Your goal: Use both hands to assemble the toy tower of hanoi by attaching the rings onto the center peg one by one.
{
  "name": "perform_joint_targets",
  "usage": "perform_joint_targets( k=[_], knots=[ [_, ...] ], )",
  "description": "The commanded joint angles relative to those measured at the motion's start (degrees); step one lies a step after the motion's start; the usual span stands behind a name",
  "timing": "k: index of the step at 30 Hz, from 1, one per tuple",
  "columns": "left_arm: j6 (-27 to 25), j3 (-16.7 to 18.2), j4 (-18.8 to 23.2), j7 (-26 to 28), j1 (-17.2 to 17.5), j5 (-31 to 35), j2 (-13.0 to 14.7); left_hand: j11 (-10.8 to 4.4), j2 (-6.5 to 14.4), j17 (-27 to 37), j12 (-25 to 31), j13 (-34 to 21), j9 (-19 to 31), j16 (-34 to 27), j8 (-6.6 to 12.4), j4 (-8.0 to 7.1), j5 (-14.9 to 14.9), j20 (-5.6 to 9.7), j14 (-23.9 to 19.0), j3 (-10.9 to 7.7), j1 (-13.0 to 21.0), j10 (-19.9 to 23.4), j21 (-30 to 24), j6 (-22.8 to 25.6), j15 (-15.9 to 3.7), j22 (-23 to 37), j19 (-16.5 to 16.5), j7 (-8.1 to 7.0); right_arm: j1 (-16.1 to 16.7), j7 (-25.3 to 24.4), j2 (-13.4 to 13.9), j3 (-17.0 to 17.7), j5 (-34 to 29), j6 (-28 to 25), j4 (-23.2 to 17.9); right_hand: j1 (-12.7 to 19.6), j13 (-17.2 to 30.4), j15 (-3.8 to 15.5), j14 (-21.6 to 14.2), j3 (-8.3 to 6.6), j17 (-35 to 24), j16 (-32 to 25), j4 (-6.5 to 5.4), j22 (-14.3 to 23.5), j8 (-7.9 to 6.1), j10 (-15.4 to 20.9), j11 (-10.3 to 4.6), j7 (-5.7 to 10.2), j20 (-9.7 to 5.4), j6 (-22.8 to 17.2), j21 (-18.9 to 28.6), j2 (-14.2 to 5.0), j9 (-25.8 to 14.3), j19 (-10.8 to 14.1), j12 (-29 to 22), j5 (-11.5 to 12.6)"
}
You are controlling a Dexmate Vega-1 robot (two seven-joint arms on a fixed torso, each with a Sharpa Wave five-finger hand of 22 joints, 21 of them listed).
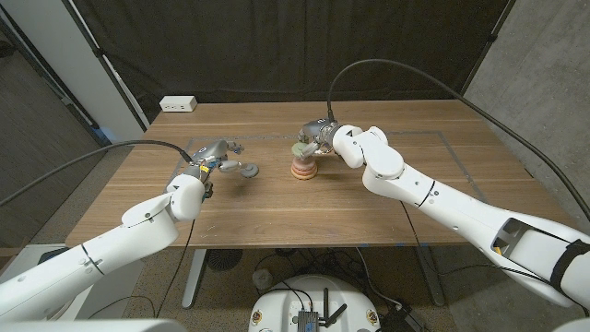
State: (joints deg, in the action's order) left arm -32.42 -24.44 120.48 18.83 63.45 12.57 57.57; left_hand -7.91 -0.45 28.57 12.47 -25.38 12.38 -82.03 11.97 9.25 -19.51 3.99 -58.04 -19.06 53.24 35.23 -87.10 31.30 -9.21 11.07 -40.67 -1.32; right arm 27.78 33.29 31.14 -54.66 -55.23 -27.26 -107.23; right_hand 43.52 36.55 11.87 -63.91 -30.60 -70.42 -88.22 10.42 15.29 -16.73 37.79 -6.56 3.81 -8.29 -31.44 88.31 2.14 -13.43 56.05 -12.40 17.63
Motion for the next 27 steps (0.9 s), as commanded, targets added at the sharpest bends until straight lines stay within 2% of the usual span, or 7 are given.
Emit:
perform_joint_targets(
  k=[1,27],
  knots=[
    [0.95,0.58,-0.64,0.64,0.51,-0.54,-0.15,-0.23,0.18,-0.01,-0.12,-0.18,0.20,-0.30,-0.08,0.08,-0.11,7.80,-0.27,-0.38,0.46,0.44,-0.27,0.47,-3.34,0.13,-0.49,0.05,-1.34,1.55,-0.65,-1.43,-0.08,-0.50,1.69,-0.77,0.18,0.54,-0.48,-1.83,-0.08,-0.37,-1.22,0.16,-0.08,3.93,-3.57,3.14,-4.12,-3.54,-0.16,-2.27,-0.30,0.24,-0.10,0.23],
    [0.92,0.45,-0.79,0.40,0.69,-0.88,-0.04,-0.17,0.19,-0.08,-0.22,-0.20,0.22,-0.40,-0.09,0.06,-0.06,7.80,-0.32,-0.49,0.34,0.59,-0.39,0.74,-3.35,0.08,-0.47,0.05,-2.51,1.28,-0.93,-3.20,0.86,-0.53,4.12,-0.95,0.36,0.54,-0.45,-2.14,-0.07,-0.33,-1.17,0.08,0.12,3.98,-3.64,3.14,-4.12,-3.62,-0.27,-2.22,-0.34,0.20,0.13,0.39]
  ],
)
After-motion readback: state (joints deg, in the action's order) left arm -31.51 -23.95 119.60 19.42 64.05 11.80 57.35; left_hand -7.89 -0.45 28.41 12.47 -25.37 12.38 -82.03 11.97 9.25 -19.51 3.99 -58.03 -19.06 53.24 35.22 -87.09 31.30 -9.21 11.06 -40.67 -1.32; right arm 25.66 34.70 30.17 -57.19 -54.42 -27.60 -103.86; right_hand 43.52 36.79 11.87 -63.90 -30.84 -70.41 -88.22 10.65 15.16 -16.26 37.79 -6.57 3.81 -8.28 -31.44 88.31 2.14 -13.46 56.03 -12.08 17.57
